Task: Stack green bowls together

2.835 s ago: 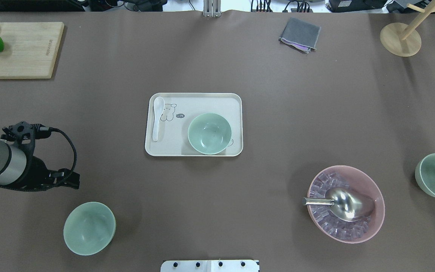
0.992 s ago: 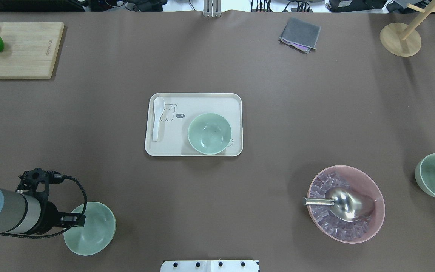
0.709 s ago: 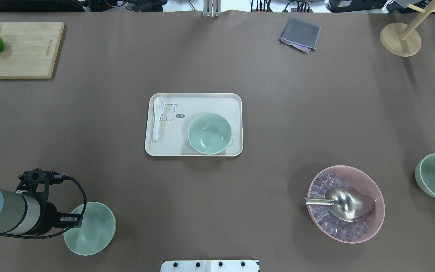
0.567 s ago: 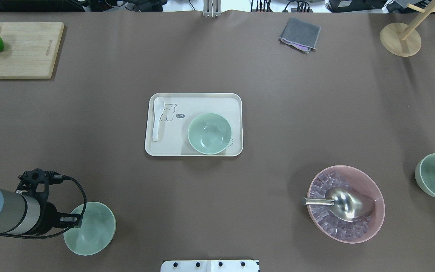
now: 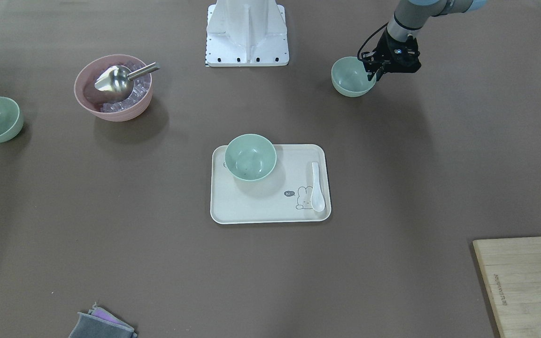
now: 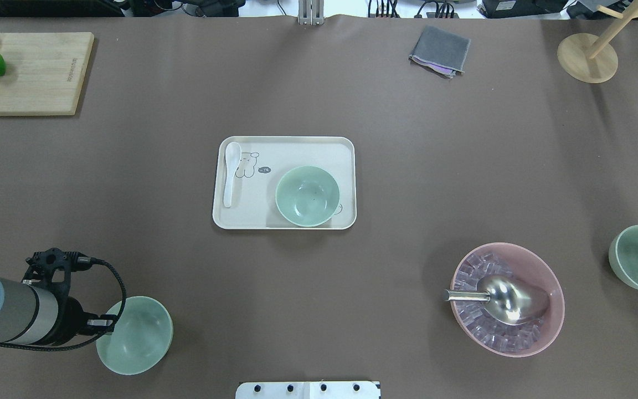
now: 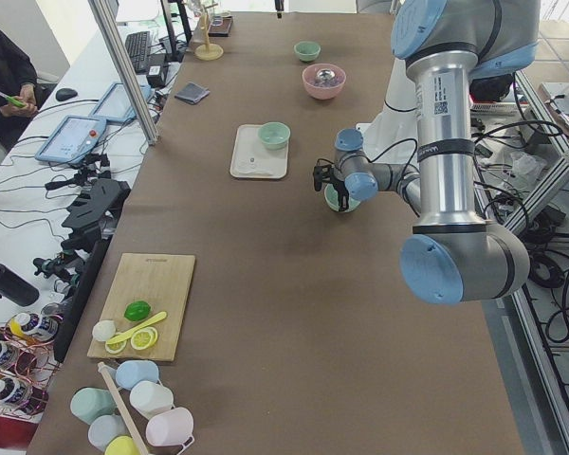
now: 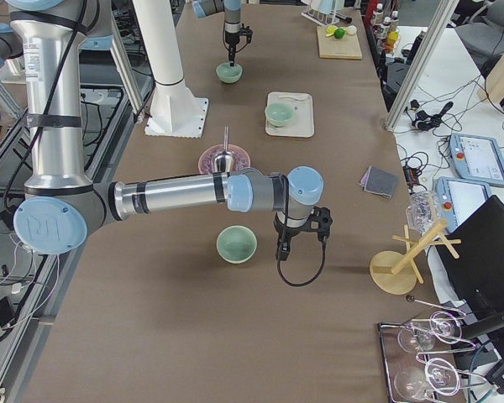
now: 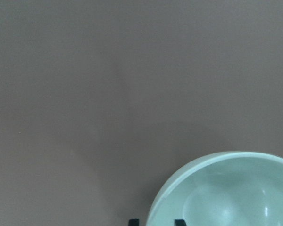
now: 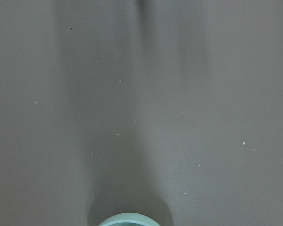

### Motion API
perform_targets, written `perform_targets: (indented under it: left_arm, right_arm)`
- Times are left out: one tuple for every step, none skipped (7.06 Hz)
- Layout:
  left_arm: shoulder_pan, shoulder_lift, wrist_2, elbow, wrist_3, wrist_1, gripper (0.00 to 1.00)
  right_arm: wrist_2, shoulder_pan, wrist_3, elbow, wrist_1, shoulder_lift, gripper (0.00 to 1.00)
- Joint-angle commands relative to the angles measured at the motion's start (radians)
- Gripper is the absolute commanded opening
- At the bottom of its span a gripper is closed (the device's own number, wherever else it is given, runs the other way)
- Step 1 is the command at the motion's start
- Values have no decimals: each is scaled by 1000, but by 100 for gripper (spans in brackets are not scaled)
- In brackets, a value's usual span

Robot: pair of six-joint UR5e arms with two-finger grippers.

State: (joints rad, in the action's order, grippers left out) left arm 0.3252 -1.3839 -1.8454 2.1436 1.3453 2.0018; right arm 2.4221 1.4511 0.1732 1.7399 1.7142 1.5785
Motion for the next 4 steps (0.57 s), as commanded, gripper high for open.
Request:
perform_targets:
  left_arm:
    - [0, 0, -2, -1, 0, 0, 15]
    - [2, 0, -2, 1, 0, 0, 6]
    - [3, 0, -3, 5, 0, 0, 0]
    - [12, 2, -9, 12, -3, 0, 0]
  right_arm:
    - [0, 0, 6, 1, 1, 0, 100]
    - [0, 0, 9, 3, 1, 0, 100]
    - [0, 0, 9, 3, 1, 0, 100]
    - [0, 0, 8, 1, 1, 0, 100]
